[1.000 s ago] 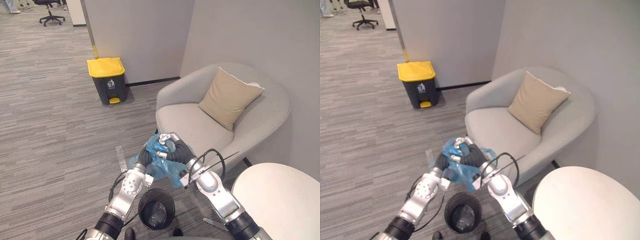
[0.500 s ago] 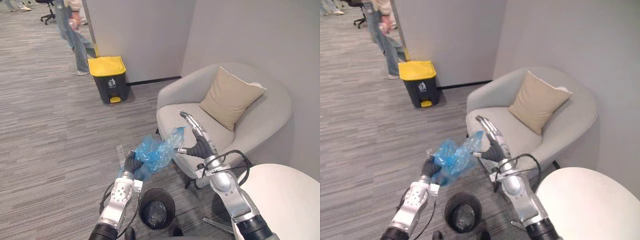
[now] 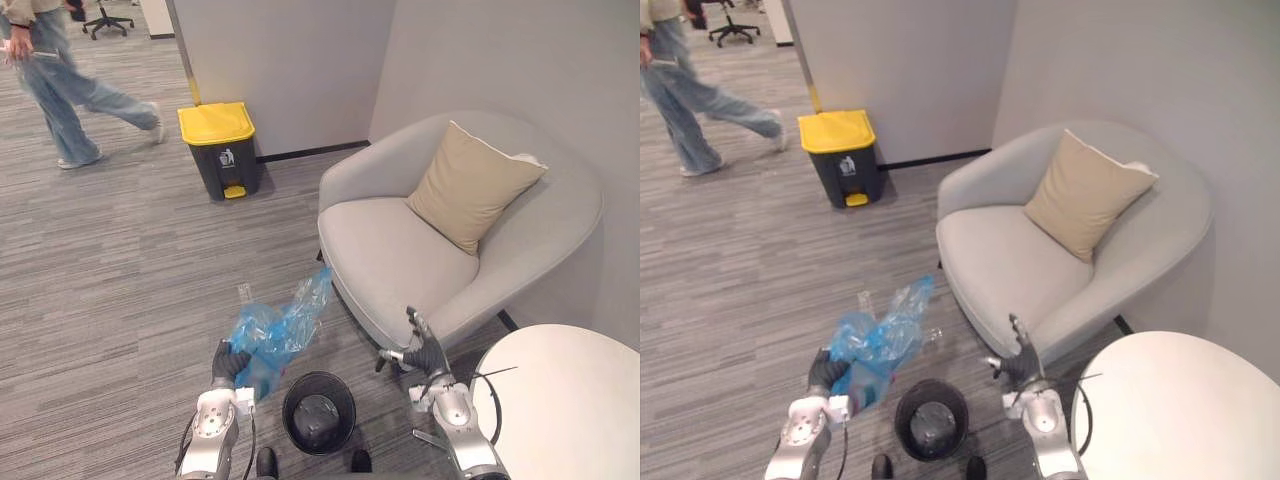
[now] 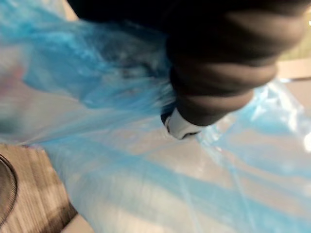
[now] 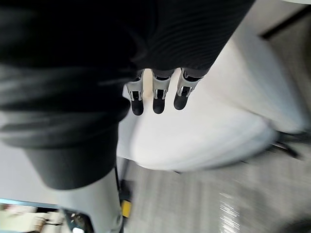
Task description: Gather rubbish on tea table into small bin, then transfer packed bag to large trash can.
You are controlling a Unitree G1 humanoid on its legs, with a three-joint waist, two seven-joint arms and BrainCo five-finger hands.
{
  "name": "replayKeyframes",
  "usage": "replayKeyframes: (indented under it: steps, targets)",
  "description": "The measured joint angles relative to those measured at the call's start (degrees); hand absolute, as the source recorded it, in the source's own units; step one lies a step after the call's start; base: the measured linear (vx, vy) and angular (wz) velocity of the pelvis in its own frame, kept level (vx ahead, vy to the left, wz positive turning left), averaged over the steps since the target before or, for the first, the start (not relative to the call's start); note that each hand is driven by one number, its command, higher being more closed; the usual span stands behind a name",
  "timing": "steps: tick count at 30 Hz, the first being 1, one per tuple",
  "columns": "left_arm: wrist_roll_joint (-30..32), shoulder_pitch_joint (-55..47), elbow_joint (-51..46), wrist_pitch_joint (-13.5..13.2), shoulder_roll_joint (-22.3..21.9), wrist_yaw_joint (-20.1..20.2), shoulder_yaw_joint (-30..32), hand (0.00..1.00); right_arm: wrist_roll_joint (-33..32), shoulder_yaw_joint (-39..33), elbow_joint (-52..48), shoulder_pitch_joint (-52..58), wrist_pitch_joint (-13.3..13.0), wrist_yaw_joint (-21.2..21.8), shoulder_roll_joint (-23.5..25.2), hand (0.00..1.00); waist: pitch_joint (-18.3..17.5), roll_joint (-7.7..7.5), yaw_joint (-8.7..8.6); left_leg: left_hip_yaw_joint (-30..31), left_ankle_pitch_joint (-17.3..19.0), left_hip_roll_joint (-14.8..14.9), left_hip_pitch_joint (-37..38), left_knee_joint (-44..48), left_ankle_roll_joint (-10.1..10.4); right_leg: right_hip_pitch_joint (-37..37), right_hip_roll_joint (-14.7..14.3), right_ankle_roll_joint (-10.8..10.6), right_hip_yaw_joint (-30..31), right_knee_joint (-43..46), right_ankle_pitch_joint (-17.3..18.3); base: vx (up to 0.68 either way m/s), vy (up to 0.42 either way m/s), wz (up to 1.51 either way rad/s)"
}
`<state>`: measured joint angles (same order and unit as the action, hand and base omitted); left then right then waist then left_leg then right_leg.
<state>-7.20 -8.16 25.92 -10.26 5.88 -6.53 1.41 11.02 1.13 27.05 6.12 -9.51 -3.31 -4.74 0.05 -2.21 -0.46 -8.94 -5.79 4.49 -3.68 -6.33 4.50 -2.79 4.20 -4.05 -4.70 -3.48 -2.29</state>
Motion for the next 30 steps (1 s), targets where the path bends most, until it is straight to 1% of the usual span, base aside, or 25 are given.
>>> replayKeyframes:
  steps: [4,7,9,11,14,15,16,17,18,19,20,21,22,23,24,25,26,27,28,29,30]
  targets:
    - [-0.22,-0.58,5.04,0.03,-0.01,0.27,1.63,1.0,-2.84,-1.88,9.8,-1.12,1.03,0.45,0.1,0.0,0.34,0.39,0.5,0.02,0.25,-0.24,0.57,0.0,-0.21,0.69,0.23,-0.14,-0.1,-0.06,0.15,0.01,0.002,0.02]
    - [-0.32,-1.19,7.06,0.31,-0.01,0.26,2.17,1.0,-4.93,-3.36,13.28,-1.36,1.33,0.15,0.09,0.0,0.73,0.69,0.58,0.06,0.44,-0.43,1.34,0.0,-0.35,1.38,0.42,-0.23,-0.16,0.06,0.49,0.0,0.0,0.0]
    - [-1.04,-2.16,8.36,0.63,-0.31,0.3,3.04,1.0,-5.13,-4.69,16.92,-1.71,2.37,-0.2,0.1,0.0,1.49,0.72,0.69,0.1,0.61,-0.6,1.94,-0.01,-0.43,1.94,0.6,-0.27,-0.21,0.32,0.98,0.0,0.0,0.0]
    - [-1.96,-2.36,9.22,0.72,-1.02,0.3,4.31,1.0,-6.29,-5.45,17.6,-1.83,2.45,-0.37,0.18,0.0,2.47,0.82,0.8,0.02,0.6,-0.7,2.18,0.0,-0.44,1.89,0.72,-0.37,-0.07,0.84,1.06,0.0,0.0,0.0]
    - [-2.11,-3.21,9.66,1.06,-2.04,0.3,4.42,1.0,-6.77,-6.43,18.94,-2.74,3.5,-1.66,0.29,0.0,4.52,0.72,1.01,-0.8,0.6,-0.96,2.79,0.06,-0.67,1.24,1.05,-0.64,0.69,2.48,1.25,-0.02,0.028,-0.13]
    - [-2.26,-3.27,9.66,1.06,-2.43,0.29,4.43,1.0,-6.76,-6.52,18.84,-2.9,3.62,-1.93,0.4,0.0,4.98,0.54,1.5,-1.66,0.61,-0.96,2.71,0.34,-0.74,0.41,1.06,-0.64,1.34,3.21,1.25,-0.05,0.048,-0.44]
    - [-3.0,-3.17,9.64,1.06,-2.87,0.28,4.43,1.0,-6.76,-6.53,18.71,-3.48,3.71,-2.32,0.76,0.0,5.96,0.49,2.43,-2.87,0.61,-0.94,2.65,0.37,-0.88,-0.84,1.09,-0.73,2.37,4.57,1.31,-0.03,0.035,-0.41]
    - [-3.11,-3.13,9.64,1.07,-3.01,0.28,4.42,1.0,-6.76,-6.53,18.7,-3.73,3.77,-2.4,0.97,0.0,6.18,0.43,2.62,-3.17,0.62,-0.93,2.45,0.38,-0.96,-1.47,1.16,-0.82,2.55,5.19,1.39,-0.06,0.029,-0.28]
    - [-3.42,-2.69,9.62,1.09,-3.39,0.26,4.37,1.0,-6.76,-6.58,18.54,-3.86,3.89,-2.79,1.86,0.0,6.44,0.33,2.59,-3.36,0.74,-0.82,1.07,1.04,-1.45,-3.7,1.52,-1.17,2.63,7.5,1.97,-0.08,0.025,-0.04]
    - [-3.93,-1.89,9.03,1.14,-3.7,0.24,4.42,1.0,-6.77,-6.74,18.57,-3.78,4.17,-3.11,2.71,0.0,6.7,-0.24,2.56,-3.5,1.62,-0.8,-0.95,3.32,-2.28,-5.23,2.01,-1.73,3.04,8.66,1.88,-0.09,0.016,-0.03]
    - [-4.11,-1.87,8.43,1.15,-4.13,0.2,4.5,1.0,-6.8,-6.73,18.54,-3.92,4.35,-3.17,3.0,0.0,6.82,0.08,2.96,-3.68,2.1,-0.05,-1.75,3.65,-3.0,-5.49,1.83,-1.96,3.42,9.31,2.39,-0.08,0.014,0.05]
    - [-4.14,-1.37,7.34,1.14,-5.14,0.16,5.47,1.0,-7.09,-6.68,18.34,-4.08,4.85,-3.4,3.79,0.0,7.48,0.68,3.58,-3.8,2.11,0.69,-2.35,5.01,-3.19,-9.48,2.21,-0.17,2.72,22.9,7.86,-0.02,-0.015,0.17]
    - [-4.12,-1.4,6.6,1.15,-5.38,0.11,5.45,1.0,-7.27,-6.66,18.27,-3.56,4.96,-3.54,4.26,0.0,7.51,0.54,3.57,-3.01,2.32,0.67,-2.36,6.05,-3.31,-10.28,3.18,-0.21,2.31,31.77,10.75,-0.01,-0.053,0.4]
    - [-4.06,-1.7,5.12,1.14,-5.66,0.09,5.53,1.0,-7.34,-6.56,18.25,-2.95,4.99,-3.59,5.05,0.0,7.43,0.33,3.7,-1.93,3.07,0.6,-2.5,7.9,-3.18,-9.27,4.37,-1.54,3.02,39.62,12.46,0.01,-0.087,0.38]
    - [-4.03,-2.06,4.72,1.12,-5.63,0.1,5.6,1.0,-7.43,-6.48,18.23,-2.83,4.97,-3.59,5.23,0.0,7.22,-0.01,3.88,-1.66,3.18,0.53,-2.85,8.55,-3.18,-8.84,4.7,-1.74,3.28,40.84,12.62,-0.02,-0.155,0.44]
    - [-4.01,-2.93,3.33,1.04,-5.61,0.1,6.04,1.0,-7.72,-6.14,17.94,-2.77,4.97,-3.64,5.59,0.0,6.33,-1.5,4.15,-0.89,3.07,0.14,-4.99,11.2,-2.84,-7.27,5.09,-3.02,4.98,41.14,14.79,-0.06,-0.192,0.4]
    - [-4.03,-2.79,2.8,1.09,-5.87,0.08,6.23,1.0,-7.78,-6.17,17.27,-2.78,4.96,-3.83,5.52,0.0,5.97,-2.45,4.26,-0.67,2.91,-0.02,-6.45,12.45,-2.59,-6.85,4.69,-3.29,5.54,38.93,16.16,-0.1,-0.2,0.33]
    - [-4.03,-2.7,2.6,1.13,-7.19,0.07,6.23,1.0,-8.23,-6.27,16.3,-3.34,4.92,-4.22,4.77,0.0,6.09,-1.51,5.14,-0.7,2.33,0.84,-7.48,12.53,-1.81,-5.96,3.52,-2.72,5.28,34.87,17.35,-0.1,-0.145,0.05]
    - [-4.03,-2.94,2.55,1.12,-7.76,0.07,6.19,1.0,-8.54,-6.28,16.17,-3.55,4.88,-4.32,4.66,0.0,6.06,-1.21,5.63,-0.95,2.1,1.26,-7.8,12.54,-1.53,-5.5,3.07,-2.24,5.2,33.22,17.83,-0.12,-0.144,-0.29]
    - [-4.03,-3.24,2.53,1.12,-8.74,0.02,5.74,1.0,-8.88,-6.54,15.9,-4.13,4.76,-4.68,4.22,0.0,5.95,-1.16,7.01,-1.36,1.4,2.03,-9.33,12.92,-0.72,-4.38,2.73,-0.85,4.64,29.15,20.11,-0.15,-0.185,-0.03]
    - [-4.05,-2.62,2.75,1.23,-8.78,-0.19,3.77,1.0,-9.29,-6.6,14.96,-4.42,4.76,-5.25,4.07,0.0,6.64,-0.08,6.81,0.16,0.19,2.28,-11.81,13.7,-0.34,-4.31,2.61,0.09,2.92,26.55,22.01,-0.17,-0.185,0.17]
